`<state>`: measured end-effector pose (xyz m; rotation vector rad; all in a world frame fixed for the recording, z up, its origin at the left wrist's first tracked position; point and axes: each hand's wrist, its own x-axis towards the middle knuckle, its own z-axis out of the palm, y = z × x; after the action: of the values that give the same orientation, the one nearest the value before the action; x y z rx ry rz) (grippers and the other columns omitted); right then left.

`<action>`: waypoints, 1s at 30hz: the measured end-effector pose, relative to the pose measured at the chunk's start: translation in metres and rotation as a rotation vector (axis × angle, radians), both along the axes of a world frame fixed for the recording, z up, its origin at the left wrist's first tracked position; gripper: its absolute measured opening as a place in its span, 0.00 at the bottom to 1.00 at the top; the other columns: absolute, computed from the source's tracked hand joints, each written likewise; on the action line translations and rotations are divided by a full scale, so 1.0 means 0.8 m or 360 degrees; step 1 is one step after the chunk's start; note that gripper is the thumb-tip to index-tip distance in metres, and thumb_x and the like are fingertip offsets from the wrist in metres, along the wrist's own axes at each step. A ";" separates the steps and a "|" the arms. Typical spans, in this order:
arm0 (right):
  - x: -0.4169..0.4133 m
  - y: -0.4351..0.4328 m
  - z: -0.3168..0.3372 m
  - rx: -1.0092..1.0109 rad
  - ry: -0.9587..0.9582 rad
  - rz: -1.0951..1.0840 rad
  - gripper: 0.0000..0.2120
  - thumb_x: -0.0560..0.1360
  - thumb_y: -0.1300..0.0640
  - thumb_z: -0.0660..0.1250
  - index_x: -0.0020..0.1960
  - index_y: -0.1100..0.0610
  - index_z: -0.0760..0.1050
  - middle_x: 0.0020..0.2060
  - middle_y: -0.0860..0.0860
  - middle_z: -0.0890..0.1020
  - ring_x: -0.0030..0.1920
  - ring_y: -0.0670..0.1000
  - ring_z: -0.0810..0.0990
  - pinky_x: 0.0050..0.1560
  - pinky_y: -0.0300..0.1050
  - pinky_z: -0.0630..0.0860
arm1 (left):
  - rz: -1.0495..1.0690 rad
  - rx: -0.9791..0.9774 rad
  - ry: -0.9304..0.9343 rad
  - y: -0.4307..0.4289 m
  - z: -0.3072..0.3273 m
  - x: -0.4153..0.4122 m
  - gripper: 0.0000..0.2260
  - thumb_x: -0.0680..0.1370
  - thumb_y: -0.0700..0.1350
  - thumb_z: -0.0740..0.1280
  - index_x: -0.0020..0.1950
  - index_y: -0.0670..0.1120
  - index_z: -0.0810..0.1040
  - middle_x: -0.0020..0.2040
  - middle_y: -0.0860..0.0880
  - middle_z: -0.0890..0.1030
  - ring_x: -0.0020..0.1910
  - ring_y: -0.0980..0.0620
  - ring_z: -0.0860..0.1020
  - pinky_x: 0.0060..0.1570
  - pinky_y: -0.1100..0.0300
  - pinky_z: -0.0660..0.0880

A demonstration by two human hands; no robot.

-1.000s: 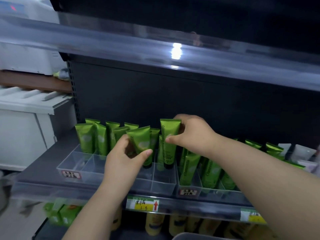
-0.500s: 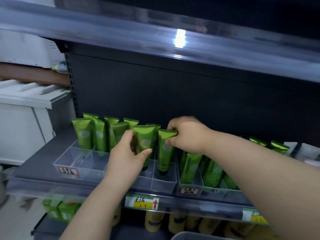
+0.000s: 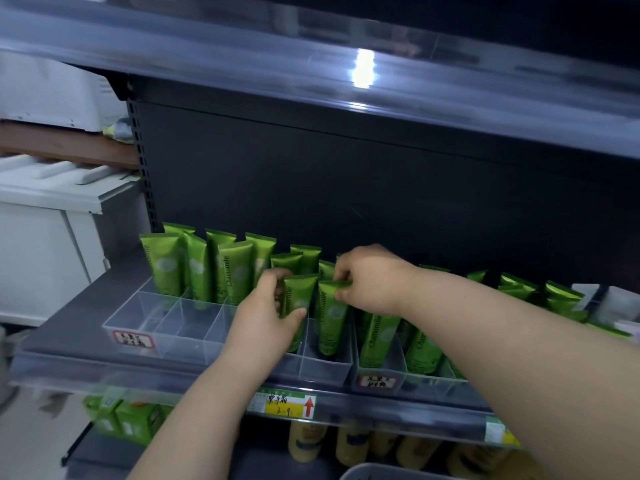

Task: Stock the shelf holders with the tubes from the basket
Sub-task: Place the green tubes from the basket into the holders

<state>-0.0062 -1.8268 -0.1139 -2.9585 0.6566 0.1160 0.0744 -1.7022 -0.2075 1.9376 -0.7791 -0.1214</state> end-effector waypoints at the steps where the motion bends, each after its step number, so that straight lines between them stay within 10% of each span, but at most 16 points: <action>1: 0.000 -0.001 0.000 0.0000 -0.0005 0.0004 0.13 0.75 0.53 0.66 0.60 0.53 0.76 0.57 0.51 0.77 0.54 0.52 0.77 0.51 0.41 0.74 | 0.0009 -0.0018 -0.0011 0.000 0.001 0.001 0.22 0.72 0.43 0.72 0.63 0.54 0.68 0.39 0.56 0.72 0.38 0.57 0.73 0.36 0.64 0.69; 11: -0.013 -0.004 0.003 0.0006 -0.0171 0.0036 0.13 0.76 0.53 0.65 0.60 0.50 0.75 0.57 0.50 0.76 0.54 0.52 0.77 0.55 0.48 0.77 | -0.0005 -0.0069 -0.0496 0.016 0.016 0.001 0.22 0.75 0.43 0.69 0.67 0.53 0.68 0.60 0.54 0.74 0.60 0.56 0.72 0.57 0.65 0.67; 19: -0.076 0.013 0.012 0.0045 -0.0692 0.0074 0.12 0.77 0.55 0.63 0.60 0.48 0.75 0.55 0.48 0.78 0.58 0.48 0.75 0.61 0.45 0.73 | -0.0015 0.0128 -0.1050 0.046 0.008 -0.034 0.20 0.71 0.38 0.71 0.63 0.47 0.75 0.58 0.48 0.76 0.58 0.49 0.75 0.49 0.59 0.73; 30: -0.224 0.045 -0.068 0.0214 -0.0624 0.0132 0.16 0.77 0.53 0.63 0.64 0.44 0.72 0.56 0.39 0.74 0.60 0.37 0.69 0.65 0.32 0.65 | -0.0427 0.0431 -0.1035 0.056 -0.040 -0.136 0.24 0.66 0.47 0.74 0.61 0.54 0.74 0.55 0.56 0.77 0.51 0.58 0.78 0.40 0.66 0.77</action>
<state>-0.1851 -1.7904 -0.1684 -2.7591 0.4522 -0.3872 -0.0345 -1.6571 -0.2393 2.1370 -1.5163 0.2709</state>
